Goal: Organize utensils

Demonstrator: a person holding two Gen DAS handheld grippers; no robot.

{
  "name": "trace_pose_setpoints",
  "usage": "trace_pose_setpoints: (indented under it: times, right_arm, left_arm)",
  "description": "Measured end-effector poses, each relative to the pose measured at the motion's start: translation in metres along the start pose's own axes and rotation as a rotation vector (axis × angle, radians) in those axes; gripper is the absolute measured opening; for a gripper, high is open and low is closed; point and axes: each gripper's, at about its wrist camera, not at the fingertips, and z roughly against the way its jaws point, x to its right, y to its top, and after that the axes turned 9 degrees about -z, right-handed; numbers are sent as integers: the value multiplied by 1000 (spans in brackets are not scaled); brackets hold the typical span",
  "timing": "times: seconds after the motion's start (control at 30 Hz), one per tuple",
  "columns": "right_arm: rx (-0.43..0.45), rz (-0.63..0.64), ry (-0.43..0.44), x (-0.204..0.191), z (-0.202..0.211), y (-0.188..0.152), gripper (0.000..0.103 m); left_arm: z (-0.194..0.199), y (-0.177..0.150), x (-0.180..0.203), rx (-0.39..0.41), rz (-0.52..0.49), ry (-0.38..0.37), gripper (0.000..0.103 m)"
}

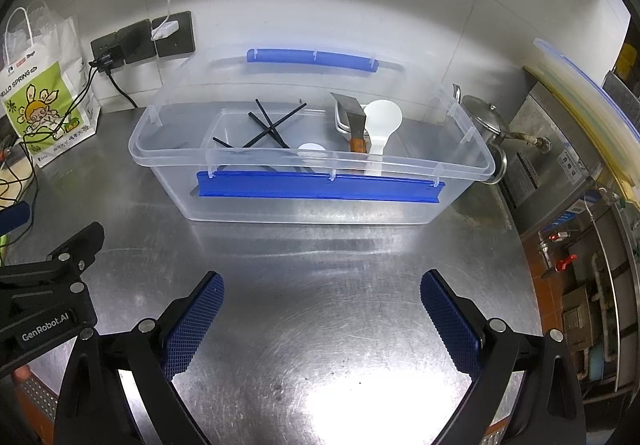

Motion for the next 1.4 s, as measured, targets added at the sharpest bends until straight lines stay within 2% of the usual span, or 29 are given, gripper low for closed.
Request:
trace_pose_setpoints:
  times: [1.4]
  right_arm:
    - [-5, -1, 1, -4, -2, 3, 98]
  left_arm:
    - [-4, 6, -1, 1, -12, -2, 96]
